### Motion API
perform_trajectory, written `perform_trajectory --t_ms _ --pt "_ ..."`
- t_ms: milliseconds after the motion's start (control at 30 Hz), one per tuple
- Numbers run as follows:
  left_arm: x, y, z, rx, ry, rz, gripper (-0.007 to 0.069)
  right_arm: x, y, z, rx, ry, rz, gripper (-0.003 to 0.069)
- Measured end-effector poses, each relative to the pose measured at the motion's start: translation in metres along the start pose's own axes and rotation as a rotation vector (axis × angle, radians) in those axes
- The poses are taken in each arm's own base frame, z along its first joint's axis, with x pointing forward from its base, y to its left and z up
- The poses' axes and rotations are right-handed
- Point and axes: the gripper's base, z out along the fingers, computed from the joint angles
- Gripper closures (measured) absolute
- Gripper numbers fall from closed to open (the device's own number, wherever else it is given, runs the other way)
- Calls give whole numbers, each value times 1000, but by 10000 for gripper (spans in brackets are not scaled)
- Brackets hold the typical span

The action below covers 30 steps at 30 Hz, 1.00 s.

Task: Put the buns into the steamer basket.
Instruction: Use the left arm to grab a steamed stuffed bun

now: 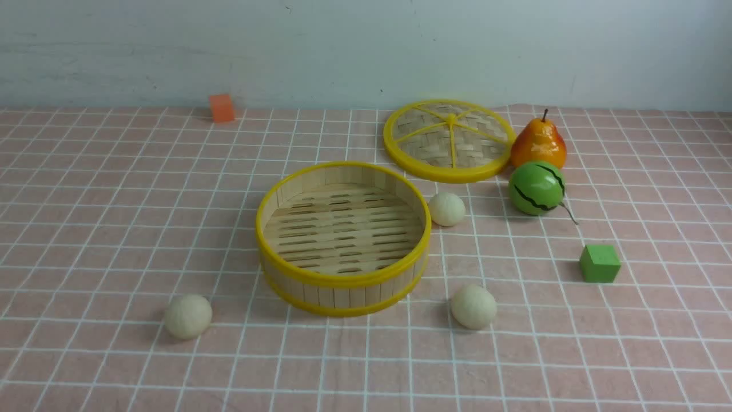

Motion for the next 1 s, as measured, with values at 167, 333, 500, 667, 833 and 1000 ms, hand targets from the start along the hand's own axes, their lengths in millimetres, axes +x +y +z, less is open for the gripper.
perform_trajectory --t_ms 167,333,500,667,833,1000 --pt "0 0 0 0 0 0 387 0 0 0 0 0 0 420" --pt "0 0 0 0 0 0 387 0 0 0 0 0 0 420" --pt "0 0 0 0 0 0 387 0 0 0 0 0 0 420" --pt "0 0 0 -1 0 4 387 0 0 0 4 -1 -10 420" --pt "0 0 0 -5 -1 12 387 -1 -4 0 45 -8 -111 420" --pt "0 1 0 -7 -1 18 387 -2 -8 0 91 -12 -224 420"
